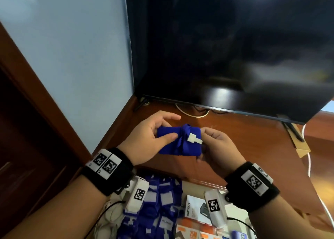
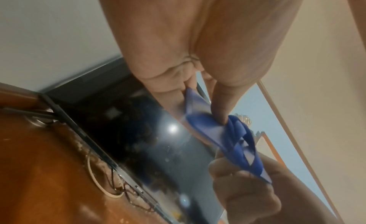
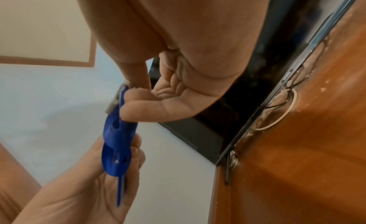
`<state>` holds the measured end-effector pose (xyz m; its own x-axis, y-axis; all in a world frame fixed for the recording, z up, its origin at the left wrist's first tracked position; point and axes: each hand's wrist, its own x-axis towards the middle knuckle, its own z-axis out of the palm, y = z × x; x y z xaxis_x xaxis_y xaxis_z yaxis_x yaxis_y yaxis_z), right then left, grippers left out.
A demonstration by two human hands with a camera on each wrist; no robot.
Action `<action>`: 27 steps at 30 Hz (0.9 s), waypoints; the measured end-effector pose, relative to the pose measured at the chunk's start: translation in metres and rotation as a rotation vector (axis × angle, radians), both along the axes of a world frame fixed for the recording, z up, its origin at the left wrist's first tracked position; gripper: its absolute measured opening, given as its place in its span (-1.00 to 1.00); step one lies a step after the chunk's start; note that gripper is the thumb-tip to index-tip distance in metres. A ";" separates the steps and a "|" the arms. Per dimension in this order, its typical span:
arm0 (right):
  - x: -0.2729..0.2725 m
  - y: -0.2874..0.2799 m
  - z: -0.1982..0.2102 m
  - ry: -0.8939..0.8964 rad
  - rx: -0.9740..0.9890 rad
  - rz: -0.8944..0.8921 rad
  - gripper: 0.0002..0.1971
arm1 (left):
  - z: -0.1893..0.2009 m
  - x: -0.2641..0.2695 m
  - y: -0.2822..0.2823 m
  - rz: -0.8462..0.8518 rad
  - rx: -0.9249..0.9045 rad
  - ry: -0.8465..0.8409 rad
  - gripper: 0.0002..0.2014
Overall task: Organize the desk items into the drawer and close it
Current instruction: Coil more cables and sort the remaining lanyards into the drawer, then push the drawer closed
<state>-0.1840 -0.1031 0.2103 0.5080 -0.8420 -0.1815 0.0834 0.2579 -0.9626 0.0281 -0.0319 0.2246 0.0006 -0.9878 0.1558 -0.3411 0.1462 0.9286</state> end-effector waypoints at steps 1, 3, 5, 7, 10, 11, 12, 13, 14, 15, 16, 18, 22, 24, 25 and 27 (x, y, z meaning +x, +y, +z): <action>0.000 0.000 -0.002 0.004 0.015 -0.001 -0.81 | -0.002 0.000 0.002 -0.039 0.016 -0.063 -0.49; 0.001 0.001 -0.006 0.028 0.050 0.006 -0.82 | -0.006 -0.001 0.004 -0.106 0.076 -0.220 -0.46; 0.004 0.003 -0.009 0.039 0.101 0.007 -0.78 | -0.012 -0.001 0.005 -0.119 0.119 -0.312 -0.50; 0.006 0.005 -0.013 0.038 0.157 0.004 -0.68 | -0.022 -0.001 0.005 -0.088 0.153 -0.307 -0.54; 0.006 0.008 -0.023 0.082 0.234 0.011 -0.62 | -0.047 0.001 0.010 -0.031 0.300 0.013 -0.61; 0.004 0.009 -0.028 0.107 0.239 0.024 -0.62 | -0.057 -0.001 0.014 0.007 0.361 0.153 -0.64; 0.002 0.011 -0.034 0.154 0.221 0.040 -0.63 | -0.074 -0.001 0.018 0.072 0.410 0.230 -0.67; -0.002 0.013 -0.042 0.241 0.178 0.059 -0.65 | -0.090 -0.003 0.023 0.151 0.451 0.267 -0.71; -0.008 0.016 -0.049 0.355 0.119 0.082 -0.71 | -0.110 -0.005 0.029 0.234 0.498 0.296 -0.74; -0.014 0.019 -0.058 0.466 0.059 0.107 -0.76 | -0.132 -0.007 0.035 0.314 0.556 0.322 -0.77; -0.022 0.023 -0.067 0.553 0.018 0.132 -0.79 | -0.154 -0.010 0.040 0.388 0.629 0.364 -0.78; -0.037 0.031 -0.088 0.636 0.026 0.167 -0.83 | -0.192 -0.018 0.050 0.494 0.789 0.527 -0.79; -0.067 0.045 -0.129 0.715 0.054 0.181 -0.84 | -0.245 -0.034 0.048 0.628 0.930 0.700 -0.79; -0.079 0.050 -0.143 0.770 0.053 0.174 -0.82 | -0.263 -0.043 0.037 0.628 0.905 0.624 -0.81; -0.085 0.053 -0.149 0.797 0.051 0.172 -0.81 | -0.270 -0.046 0.032 0.632 0.881 0.529 -0.81; -0.098 0.059 -0.160 0.861 0.040 0.183 -0.82 | -0.281 -0.050 0.023 0.623 0.871 0.285 -0.76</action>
<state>-0.2819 -0.0444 0.0502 0.3075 -0.7460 -0.5907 -0.7127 0.2308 -0.6625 -0.0219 -0.0088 -0.0559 0.4612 -0.5733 -0.6773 0.1147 -0.7183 0.6862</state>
